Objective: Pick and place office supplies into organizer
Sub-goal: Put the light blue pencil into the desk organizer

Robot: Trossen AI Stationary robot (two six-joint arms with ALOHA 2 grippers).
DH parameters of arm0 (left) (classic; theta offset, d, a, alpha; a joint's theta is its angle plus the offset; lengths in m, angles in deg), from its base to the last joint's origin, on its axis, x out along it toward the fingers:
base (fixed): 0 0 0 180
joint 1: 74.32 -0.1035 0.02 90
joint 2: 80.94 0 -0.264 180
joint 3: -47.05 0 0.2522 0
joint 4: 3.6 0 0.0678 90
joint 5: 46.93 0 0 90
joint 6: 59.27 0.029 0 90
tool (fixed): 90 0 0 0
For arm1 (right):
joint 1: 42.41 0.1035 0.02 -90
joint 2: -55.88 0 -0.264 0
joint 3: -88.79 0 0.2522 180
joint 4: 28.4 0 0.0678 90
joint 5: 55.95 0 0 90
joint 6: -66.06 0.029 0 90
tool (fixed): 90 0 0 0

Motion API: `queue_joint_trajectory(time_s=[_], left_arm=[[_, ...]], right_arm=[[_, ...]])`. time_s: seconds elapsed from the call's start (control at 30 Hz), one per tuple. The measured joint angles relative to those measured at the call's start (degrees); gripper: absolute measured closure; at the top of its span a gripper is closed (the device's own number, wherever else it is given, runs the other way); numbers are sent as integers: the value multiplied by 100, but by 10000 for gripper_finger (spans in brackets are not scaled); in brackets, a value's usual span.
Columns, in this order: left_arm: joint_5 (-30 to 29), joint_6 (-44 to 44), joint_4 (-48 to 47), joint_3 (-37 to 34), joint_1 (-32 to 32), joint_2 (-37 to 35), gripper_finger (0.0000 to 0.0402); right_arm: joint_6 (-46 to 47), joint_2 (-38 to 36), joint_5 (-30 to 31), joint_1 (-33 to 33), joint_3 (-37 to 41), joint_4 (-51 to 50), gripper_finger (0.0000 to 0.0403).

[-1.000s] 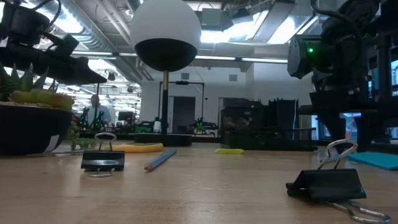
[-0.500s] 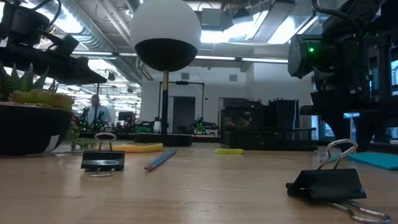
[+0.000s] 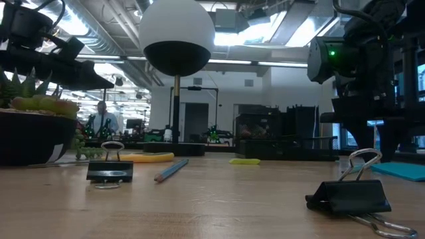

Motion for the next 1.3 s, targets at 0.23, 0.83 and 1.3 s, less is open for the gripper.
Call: queue_joint_trajectory(time_s=[0.23, 0.83, 1.3], left_arm=[[0, 0, 1, -1, 0, 0, 288], [0, 0, 3, 0, 0, 0, 288], [1, 0, 3, 0, 0, 0, 288]], right_arm=[[2, 0, 11, 0, 2, 16, 297], [2, 0, 34, -2, 2, 13, 337], [17, 0, 55, -4, 2, 19, 380]])
